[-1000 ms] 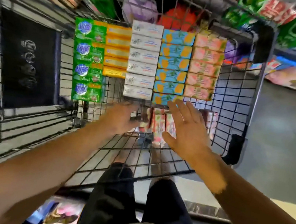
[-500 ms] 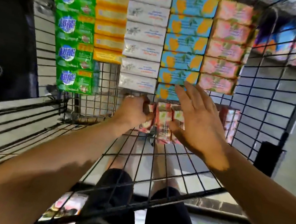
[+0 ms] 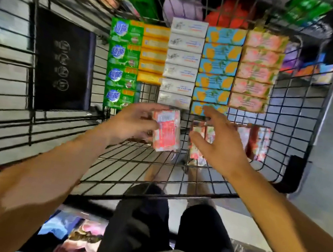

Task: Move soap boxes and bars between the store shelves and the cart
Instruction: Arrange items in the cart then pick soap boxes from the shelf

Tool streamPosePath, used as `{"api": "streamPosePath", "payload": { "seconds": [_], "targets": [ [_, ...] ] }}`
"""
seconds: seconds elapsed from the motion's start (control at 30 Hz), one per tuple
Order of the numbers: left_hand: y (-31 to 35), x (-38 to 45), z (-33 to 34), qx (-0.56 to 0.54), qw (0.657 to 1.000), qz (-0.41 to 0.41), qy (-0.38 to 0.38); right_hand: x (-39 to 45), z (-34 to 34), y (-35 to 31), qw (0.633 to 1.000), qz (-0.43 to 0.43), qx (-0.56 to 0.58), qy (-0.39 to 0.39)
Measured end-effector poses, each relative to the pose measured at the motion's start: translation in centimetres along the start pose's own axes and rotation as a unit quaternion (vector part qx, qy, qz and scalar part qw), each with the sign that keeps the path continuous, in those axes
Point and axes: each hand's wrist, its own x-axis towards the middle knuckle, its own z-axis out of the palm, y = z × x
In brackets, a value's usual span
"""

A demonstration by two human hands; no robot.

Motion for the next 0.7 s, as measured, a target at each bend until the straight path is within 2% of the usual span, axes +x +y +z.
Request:
{"api": "streamPosePath", "payload": {
  "seconds": [0.23, 0.33, 0.4, 0.43, 0.53, 0.6, 0.7],
  "targets": [
    [4.3, -0.9, 5.0, -0.143, 0.977, 0.057, 0.146, -1.0, -0.7, -2.2, 0.994, -0.102, 0.022, 0.02],
    [5.3, -1.7, 6.6, -0.167, 0.976, 0.056, 0.129, -0.8, -1.5, -2.2, 0.99, -0.106, 0.06, 0.071],
    [5.3, -2.0, 6.4, -0.153, 0.981, 0.052, 0.111, -0.8, -2.5, -2.3, 0.985, -0.06, 0.132, 0.091],
    [5.2, -2.0, 5.9, -0.131, 0.983, 0.057, 0.114, -0.8, -3.1, -2.4, 0.978, -0.01, 0.196, 0.072],
    [5.0, -1.6, 4.6, -0.04, 0.984, 0.097, 0.143, -0.9, -4.3, -2.2, 0.922, 0.11, 0.371, 0.003],
    [5.0, -1.4, 4.4, -0.047, 0.985, 0.108, 0.125, -1.0, -4.5, -2.4, 0.892, 0.149, 0.425, -0.022],
    [5.1, -1.4, 4.4, -0.048, 0.991, 0.108, 0.057, -0.9, -4.0, -3.3, 0.877, 0.179, 0.44, -0.066]
  ]
}}
